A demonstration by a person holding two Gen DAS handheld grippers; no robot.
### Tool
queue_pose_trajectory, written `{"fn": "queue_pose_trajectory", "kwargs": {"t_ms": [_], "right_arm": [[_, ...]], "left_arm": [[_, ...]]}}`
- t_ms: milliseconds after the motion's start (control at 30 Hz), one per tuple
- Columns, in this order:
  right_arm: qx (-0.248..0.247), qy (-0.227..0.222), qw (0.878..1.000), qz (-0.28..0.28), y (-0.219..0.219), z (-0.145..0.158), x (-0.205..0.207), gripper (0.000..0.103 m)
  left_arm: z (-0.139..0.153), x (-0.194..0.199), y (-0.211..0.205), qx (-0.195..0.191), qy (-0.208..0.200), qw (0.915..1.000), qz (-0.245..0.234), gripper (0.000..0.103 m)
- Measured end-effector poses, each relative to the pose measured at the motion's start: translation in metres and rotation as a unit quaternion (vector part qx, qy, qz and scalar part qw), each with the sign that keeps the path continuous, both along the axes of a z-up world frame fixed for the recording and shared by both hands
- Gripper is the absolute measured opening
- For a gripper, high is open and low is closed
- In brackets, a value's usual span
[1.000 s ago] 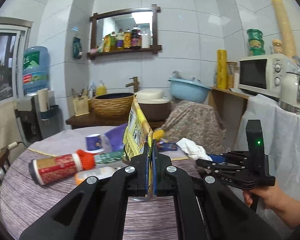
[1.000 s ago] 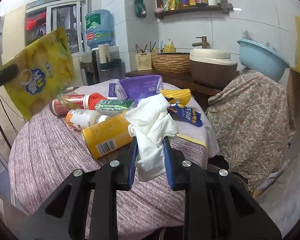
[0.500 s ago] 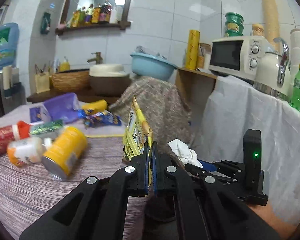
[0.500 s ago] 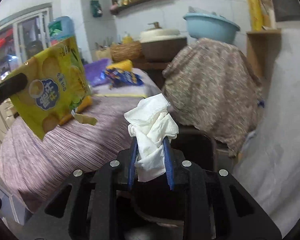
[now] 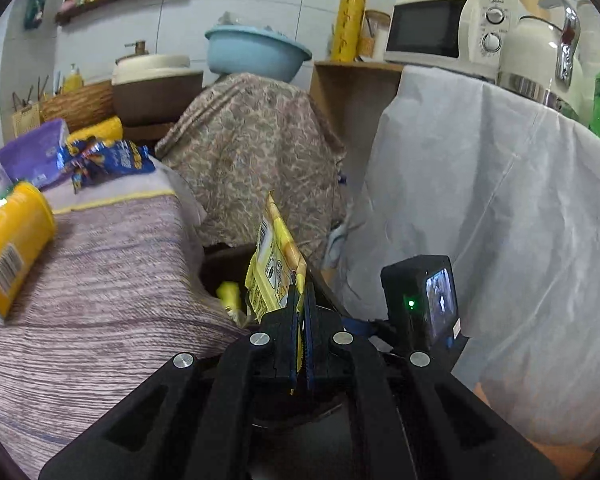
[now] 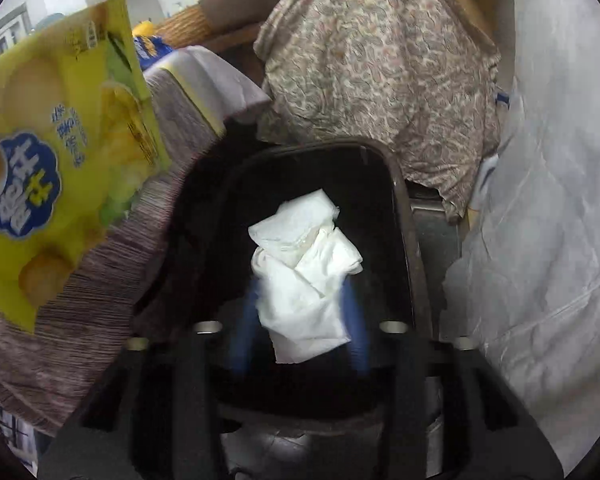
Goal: Collect trash
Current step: 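Carry tissue and snack bag over the dark bin and open both grippers, then return the left gripper to the table and grasp the yellow can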
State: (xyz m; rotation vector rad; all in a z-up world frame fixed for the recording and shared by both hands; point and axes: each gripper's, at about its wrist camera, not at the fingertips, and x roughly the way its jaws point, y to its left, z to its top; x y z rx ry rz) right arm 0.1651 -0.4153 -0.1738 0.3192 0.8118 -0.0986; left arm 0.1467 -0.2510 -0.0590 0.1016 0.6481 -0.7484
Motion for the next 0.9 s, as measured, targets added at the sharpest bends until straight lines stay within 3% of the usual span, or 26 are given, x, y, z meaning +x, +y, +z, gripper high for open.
{"fn": "queue_pose_trajectory", "kwargs": {"t_ms": [200,333,400,700,767,833,900], "right_arm": [[-0.024,-0.01,1.0,-0.018,-0.004,0.013,-0.011,0.059],[-0.084,-0.011,0.995,-0.048,-0.015,0.027,-0.026,0.066],[-0.094,-0.01,0.993,-0.068,-0.025,0.031,-0.032,0.075],[-0.05,-0.024,0.991,-0.118,-0.056,0.043,-0.058,0.078],[-0.04,-0.032,0.991,-0.123,-0.059,0.048,-0.061,0.078],[-0.04,-0.035,0.991,-0.123,-0.059,0.052,-0.061,0.078],[-0.04,-0.036,0.991,-0.122,-0.059,0.053,-0.062,0.078]], "left_arm": [[-0.025,0.011,-0.014,0.023,0.027,0.9994,-0.005,0.004],[-0.047,0.016,-0.031,0.038,0.044,0.9982,-0.012,0.004],[-0.057,0.018,-0.038,0.045,0.053,0.9975,-0.015,0.004],[-0.1,0.043,-0.059,0.086,0.083,0.9927,-0.019,0.005],[-0.107,0.046,-0.063,0.099,0.089,0.9909,-0.019,0.019],[-0.108,0.047,-0.061,0.094,0.087,0.9917,-0.01,0.076],[-0.104,0.044,-0.057,0.075,0.08,0.9939,-0.008,0.082]]}}
